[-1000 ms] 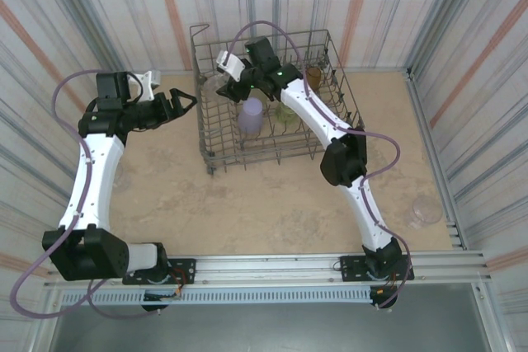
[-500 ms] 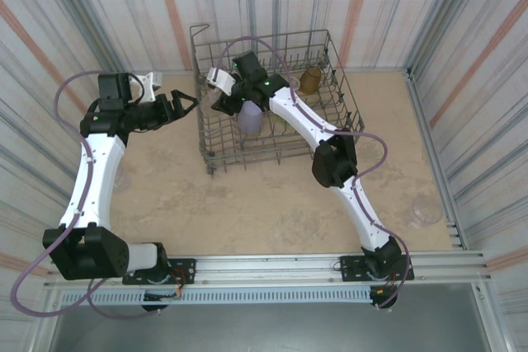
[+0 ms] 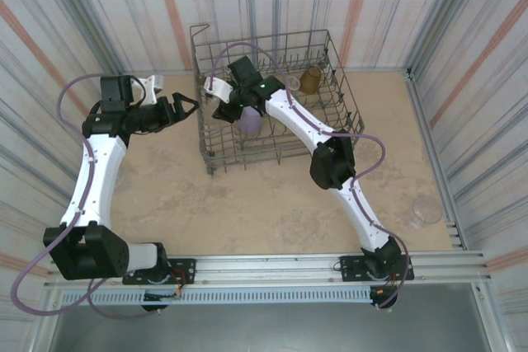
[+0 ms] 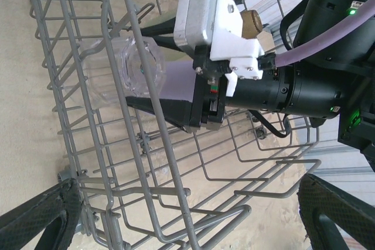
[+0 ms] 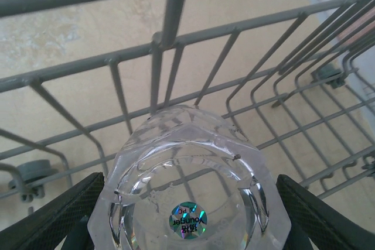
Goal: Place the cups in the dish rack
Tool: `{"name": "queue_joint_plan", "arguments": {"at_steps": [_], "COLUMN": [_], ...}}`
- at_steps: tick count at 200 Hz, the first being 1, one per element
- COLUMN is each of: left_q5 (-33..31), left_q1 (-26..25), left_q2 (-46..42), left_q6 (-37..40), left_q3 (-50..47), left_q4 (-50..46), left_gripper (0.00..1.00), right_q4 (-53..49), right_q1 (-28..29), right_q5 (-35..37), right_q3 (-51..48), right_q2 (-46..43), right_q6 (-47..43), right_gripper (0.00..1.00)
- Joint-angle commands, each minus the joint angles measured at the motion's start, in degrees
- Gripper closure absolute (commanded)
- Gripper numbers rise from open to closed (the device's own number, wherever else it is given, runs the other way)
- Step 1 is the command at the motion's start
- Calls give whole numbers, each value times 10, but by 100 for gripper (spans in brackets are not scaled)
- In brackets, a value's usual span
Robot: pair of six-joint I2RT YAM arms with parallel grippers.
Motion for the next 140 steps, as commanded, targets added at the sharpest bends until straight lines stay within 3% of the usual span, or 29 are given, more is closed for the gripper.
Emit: {"name": "queue_joint_plan", "arguments": {"at_steps": [1, 27, 76, 140], "left_q5": [15, 17, 21, 22], "left_q1": [7, 7, 7, 7], "left_q2": [-6, -10, -17, -24], "left_q6": [8, 7, 2, -6], "left_q3": [-5, -6, -8, -12], "left_q4": [4, 3, 5, 11], "left_gripper": [1, 1, 1, 1], "right_q4": [-42, -70, -34, -80], "right_q1": [14, 26, 47, 56], "right_q5": [-1, 5, 18, 15], "right_q3": [20, -9, -144, -168], "right_q2": [-26, -56, -152, -167], "right_q6": [-15, -14, 2, 19], "right_gripper": [66, 67, 67, 65]}}
